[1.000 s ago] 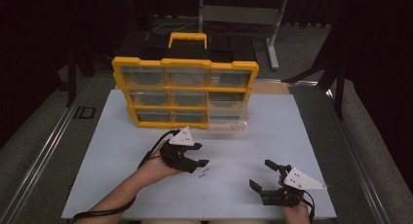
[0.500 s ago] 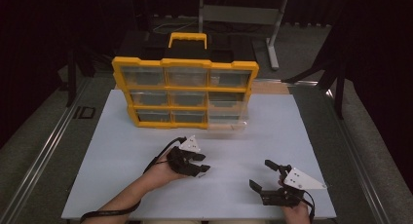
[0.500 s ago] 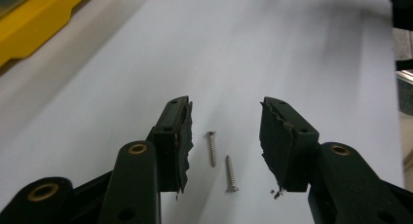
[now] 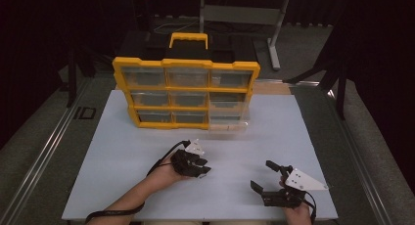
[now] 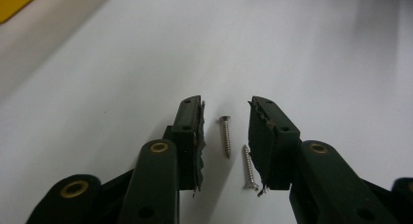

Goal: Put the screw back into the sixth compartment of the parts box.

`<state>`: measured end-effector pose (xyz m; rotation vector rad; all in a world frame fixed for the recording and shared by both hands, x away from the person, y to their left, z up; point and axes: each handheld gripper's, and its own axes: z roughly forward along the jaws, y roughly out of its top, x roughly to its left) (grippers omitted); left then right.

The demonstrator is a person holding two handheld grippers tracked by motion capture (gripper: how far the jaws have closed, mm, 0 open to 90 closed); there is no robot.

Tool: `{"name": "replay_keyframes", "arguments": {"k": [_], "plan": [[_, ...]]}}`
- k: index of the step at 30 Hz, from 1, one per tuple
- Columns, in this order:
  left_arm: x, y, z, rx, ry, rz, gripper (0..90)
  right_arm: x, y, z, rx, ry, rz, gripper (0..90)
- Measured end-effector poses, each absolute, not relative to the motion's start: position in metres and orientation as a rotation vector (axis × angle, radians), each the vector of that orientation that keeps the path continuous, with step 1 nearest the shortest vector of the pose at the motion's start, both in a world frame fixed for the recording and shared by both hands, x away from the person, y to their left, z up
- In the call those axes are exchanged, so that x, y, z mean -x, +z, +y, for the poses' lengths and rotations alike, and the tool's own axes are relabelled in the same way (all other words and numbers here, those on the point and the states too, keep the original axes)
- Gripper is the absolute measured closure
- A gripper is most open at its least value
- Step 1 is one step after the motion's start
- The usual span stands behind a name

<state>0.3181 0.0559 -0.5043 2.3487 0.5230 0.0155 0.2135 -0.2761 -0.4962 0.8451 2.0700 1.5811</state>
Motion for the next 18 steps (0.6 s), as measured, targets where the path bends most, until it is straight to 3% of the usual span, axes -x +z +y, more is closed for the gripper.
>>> {"name": "replay_keyframes", "arguments": {"k": [18], "plan": [[-0.322,-0.516,0.049,-2.372,0.019,0.527,79.6,-0.213,-0.496,-0.276,-0.845,1.580,2.071,10.6]]}}
